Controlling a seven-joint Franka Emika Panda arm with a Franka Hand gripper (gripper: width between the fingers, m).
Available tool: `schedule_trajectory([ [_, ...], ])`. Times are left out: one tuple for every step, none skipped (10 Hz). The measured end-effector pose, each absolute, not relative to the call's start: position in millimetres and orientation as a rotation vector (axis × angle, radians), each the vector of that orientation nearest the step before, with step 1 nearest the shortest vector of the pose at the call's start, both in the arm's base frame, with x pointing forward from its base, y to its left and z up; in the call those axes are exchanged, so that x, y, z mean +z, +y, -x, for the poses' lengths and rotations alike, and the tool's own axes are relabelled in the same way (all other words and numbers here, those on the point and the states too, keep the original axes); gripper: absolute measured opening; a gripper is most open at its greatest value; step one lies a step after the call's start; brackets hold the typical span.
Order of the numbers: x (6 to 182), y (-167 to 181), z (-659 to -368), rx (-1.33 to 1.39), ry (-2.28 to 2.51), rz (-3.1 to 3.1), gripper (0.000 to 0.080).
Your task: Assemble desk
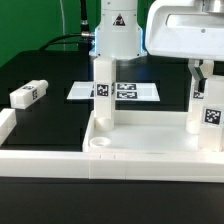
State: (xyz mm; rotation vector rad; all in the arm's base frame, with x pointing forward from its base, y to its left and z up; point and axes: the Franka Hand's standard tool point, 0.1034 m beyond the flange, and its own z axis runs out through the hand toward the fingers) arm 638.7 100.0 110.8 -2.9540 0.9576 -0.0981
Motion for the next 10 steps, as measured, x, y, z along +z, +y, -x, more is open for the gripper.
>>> schedule_trajectory([
  [110.9, 100.1, -638.7, -0.092, 1.139, 2.881, 0.0288],
  [111.0, 99.3, -638.5, -0.087, 1.267, 2.821, 0.0288],
  [111.0, 98.5, -638.4, -0.084, 1.382, 2.763, 0.0288],
  [110.9, 98.1, -638.3, -0.082, 1.461, 2.718, 0.0290],
  [110.9, 98.1, -638.2, -0.073, 1.601, 2.630, 0.0290],
  [110.8, 98.0, -638.1, -0.068, 1.692, 2.569, 0.0290],
  [110.7, 98.2, -637.6, -0.057, 1.770, 2.504, 0.0290],
  [110.3, 99.3, -636.7, -0.034, 1.914, 2.375, 0.0290],
  [110.1, 99.8, -636.4, -0.015, 2.007, 2.281, 0.0290],
  [110.1, 100.0, -636.4, -0.002, 2.064, 2.219, 0.0290],
])
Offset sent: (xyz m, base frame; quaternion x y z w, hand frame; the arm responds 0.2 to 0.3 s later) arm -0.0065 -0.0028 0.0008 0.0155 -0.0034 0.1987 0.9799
